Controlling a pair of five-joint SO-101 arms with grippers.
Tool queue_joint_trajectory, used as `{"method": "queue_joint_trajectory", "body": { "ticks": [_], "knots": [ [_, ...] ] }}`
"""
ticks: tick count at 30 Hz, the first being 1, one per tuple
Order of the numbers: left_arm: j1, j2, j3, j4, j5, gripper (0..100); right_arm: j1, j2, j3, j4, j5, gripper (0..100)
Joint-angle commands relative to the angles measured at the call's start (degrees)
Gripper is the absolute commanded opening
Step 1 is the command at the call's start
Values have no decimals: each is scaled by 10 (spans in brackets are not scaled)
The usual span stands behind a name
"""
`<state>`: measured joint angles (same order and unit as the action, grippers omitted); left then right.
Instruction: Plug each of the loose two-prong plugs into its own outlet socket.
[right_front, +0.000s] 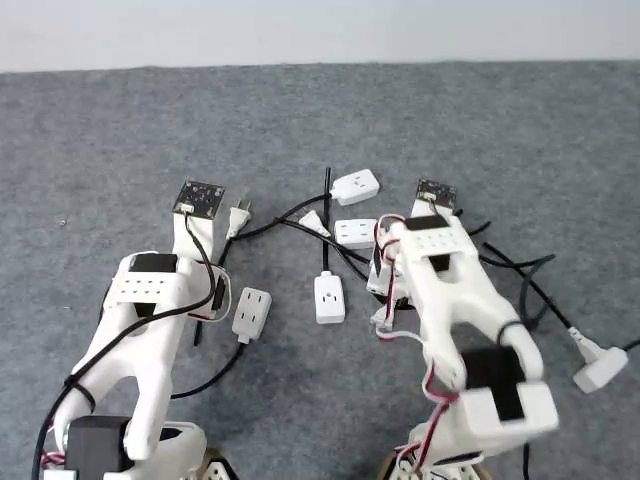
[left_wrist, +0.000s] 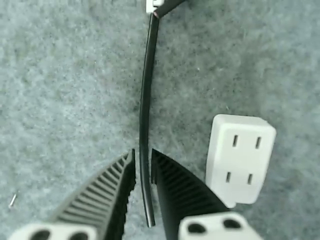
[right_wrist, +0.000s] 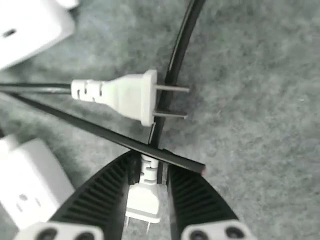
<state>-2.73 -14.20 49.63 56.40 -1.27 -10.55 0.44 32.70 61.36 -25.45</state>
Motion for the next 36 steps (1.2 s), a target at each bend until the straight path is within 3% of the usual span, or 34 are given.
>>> {"method": "queue_joint_trajectory", "body": {
  "ticks": [1, 11, 18, 24, 27, 32, 36],
  "knots": [
    [-1, -14, -3, -9, -4, 55, -14, -117, 40, -22, 54, 7],
    [0, -14, -3, -9, -4, 55, -22, -421, 175, -17, 156, 7],
    [0, -13, -3, -10, -2, 55, 87, -608, 225, -17, 170, 7],
    [1, -13, -2, -10, -1, 55, 174, -626, 218, -19, 172, 7],
    [1, -13, 1, -10, -4, 56, 134, -628, 207, -19, 172, 7],
    [18, -13, 14, -8, -53, 83, -10, -629, 197, -35, 180, 7],
    [15, -13, 16, -7, -100, 84, -112, -629, 200, -65, 262, 8]
  ]
}}
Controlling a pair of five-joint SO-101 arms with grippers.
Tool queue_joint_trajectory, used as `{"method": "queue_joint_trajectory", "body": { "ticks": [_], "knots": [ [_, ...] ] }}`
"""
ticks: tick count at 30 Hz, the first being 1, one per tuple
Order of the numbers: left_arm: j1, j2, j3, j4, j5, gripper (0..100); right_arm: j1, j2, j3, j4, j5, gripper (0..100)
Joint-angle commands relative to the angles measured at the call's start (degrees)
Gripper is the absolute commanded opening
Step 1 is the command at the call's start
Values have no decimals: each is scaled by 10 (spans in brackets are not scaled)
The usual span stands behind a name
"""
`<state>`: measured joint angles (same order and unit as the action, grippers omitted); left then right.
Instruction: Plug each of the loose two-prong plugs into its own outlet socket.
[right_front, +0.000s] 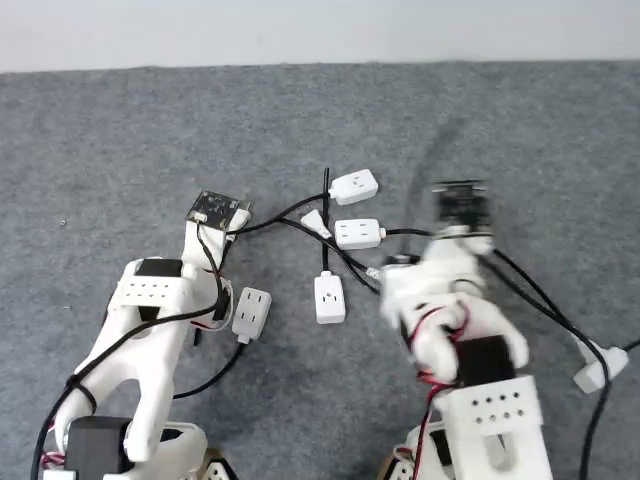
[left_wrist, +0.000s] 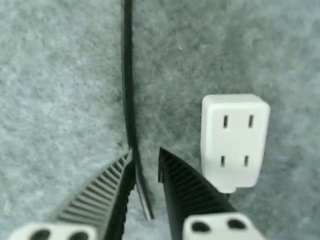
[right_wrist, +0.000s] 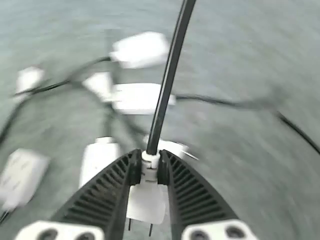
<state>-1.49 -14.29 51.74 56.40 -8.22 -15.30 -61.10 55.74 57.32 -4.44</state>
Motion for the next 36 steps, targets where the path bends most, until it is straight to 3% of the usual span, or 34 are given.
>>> {"method": "queue_joint_trajectory", "body": {
  "ticks": [1, 5, 11, 22, 36],
  "knots": [
    [3, -12, -6, -2, -41, 83, -89, -14, -31, -29, 64, 8],
    [4, -12, -7, 17, -114, 23, -177, -10, -34, -58, 74, 8],
    [7, -12, -3, 17, -117, 13, -248, -8, -33, -88, 92, 8],
    [19, -18, 7, 52, -207, 12, -279, -7, -28, -88, 66, 8],
    [46, -19, 15, 61, -239, 12, -296, 16, -26, -101, 33, 8]
  ]
}}
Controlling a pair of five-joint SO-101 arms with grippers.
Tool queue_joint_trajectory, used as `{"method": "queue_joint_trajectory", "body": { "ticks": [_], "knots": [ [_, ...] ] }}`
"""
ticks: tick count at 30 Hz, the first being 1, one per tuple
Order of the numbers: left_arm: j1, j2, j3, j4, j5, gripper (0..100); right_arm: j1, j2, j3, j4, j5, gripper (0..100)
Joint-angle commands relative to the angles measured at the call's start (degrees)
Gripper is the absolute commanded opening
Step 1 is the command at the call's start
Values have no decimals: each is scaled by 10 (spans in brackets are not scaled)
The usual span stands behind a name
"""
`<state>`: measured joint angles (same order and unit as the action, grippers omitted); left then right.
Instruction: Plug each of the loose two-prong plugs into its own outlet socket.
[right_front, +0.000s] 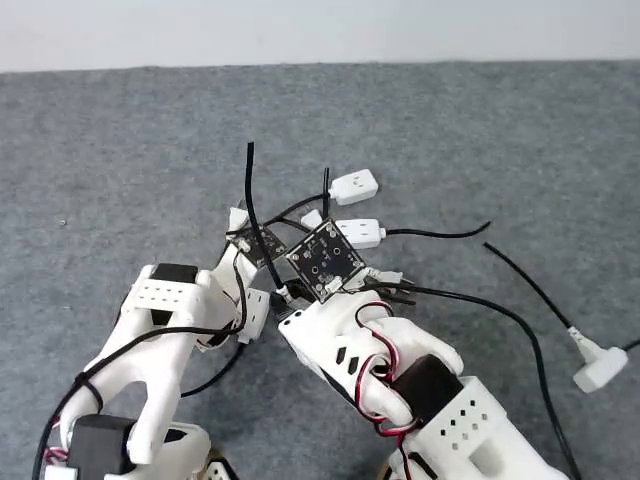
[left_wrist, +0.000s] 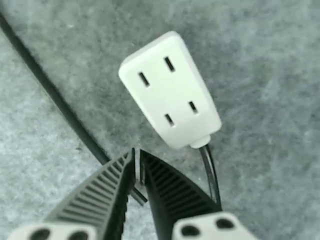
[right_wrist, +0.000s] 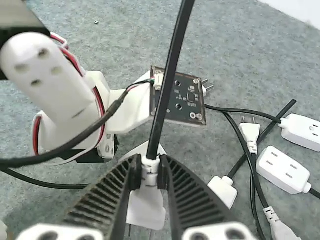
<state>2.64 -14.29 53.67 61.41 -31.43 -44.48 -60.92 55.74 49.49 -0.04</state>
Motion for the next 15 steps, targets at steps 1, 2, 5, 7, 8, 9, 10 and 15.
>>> {"method": "queue_joint_trajectory", "body": {
  "ticks": [1, 2, 5, 7, 8, 9, 10, 15],
  "knots": [
    [4, -19, -4, 11, -7, 12, -3, 29, -26, -29, -21, 8],
    [4, -20, -4, 11, -7, 12, -3, 45, -26, -36, -27, 8],
    [5, -47, 12, 7, -8, 12, -3, 87, -30, -53, -33, 8],
    [11, -81, 37, -6, -11, 12, -3, 100, -31, -62, -33, 8],
    [17, -101, 53, -12, -12, 12, -3, 102, -31, -64, -33, 8],
    [19, -121, 67, -17, -13, 12, -3, 103, -31, -63, -33, 8],
    [22, -142, 80, -21, -14, 12, -3, 102, -31, -63, -33, 8],
    [31, -210, 121, -29, -14, 12, -3, 102, -31, -61, -33, 8]
  ]
}}
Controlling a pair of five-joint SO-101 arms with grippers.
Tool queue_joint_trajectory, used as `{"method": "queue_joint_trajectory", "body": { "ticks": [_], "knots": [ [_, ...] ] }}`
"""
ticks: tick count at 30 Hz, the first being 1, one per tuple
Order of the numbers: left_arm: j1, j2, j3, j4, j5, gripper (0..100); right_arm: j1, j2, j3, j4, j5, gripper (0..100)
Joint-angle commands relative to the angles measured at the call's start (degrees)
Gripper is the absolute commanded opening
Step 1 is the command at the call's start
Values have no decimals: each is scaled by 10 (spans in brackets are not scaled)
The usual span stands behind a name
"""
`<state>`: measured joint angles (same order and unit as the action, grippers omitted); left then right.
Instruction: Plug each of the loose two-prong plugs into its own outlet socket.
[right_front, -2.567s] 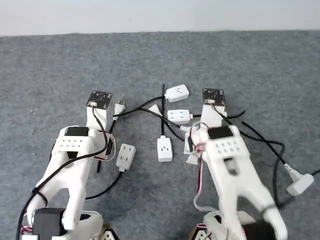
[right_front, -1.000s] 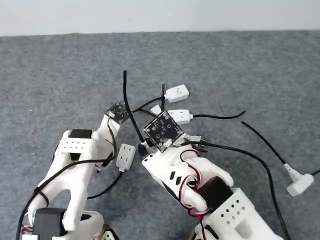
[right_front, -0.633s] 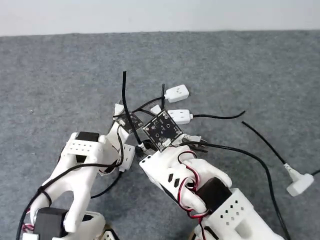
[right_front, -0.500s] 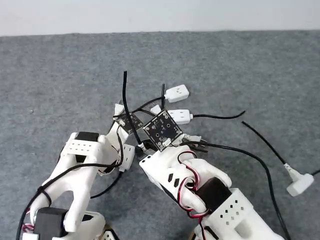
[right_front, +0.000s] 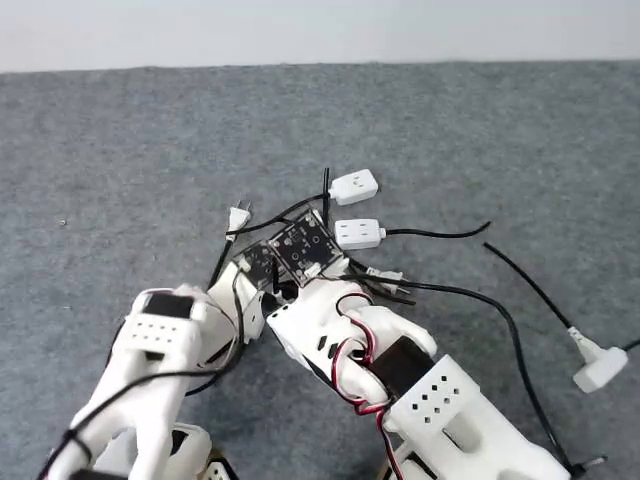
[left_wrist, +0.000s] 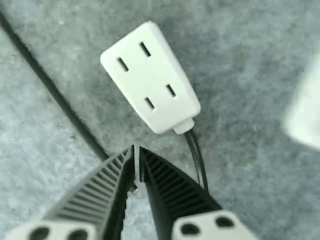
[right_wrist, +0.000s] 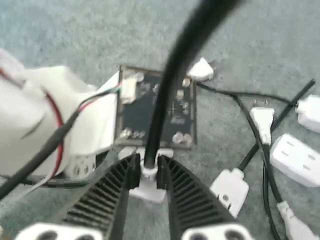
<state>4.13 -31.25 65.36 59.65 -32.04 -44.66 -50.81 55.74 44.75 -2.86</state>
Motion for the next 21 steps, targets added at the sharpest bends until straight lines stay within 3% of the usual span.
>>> {"method": "queue_joint_trajectory", "body": {
  "ticks": [1, 6, 13, 21],
  "knots": [
    [18, -43, 7, -15, -8, 12, -2, 1, -31, -12, -5, 8],
    [18, -44, 9, -30, 4, 13, 0, 1, -31, -11, -22, 8],
    [0, -48, 28, -114, 160, 13, 76, 7, -31, -14, -109, 8],
    [73, -49, 17, -69, 225, 59, 160, 7, -30, 6, -113, 8]
  ]
}}
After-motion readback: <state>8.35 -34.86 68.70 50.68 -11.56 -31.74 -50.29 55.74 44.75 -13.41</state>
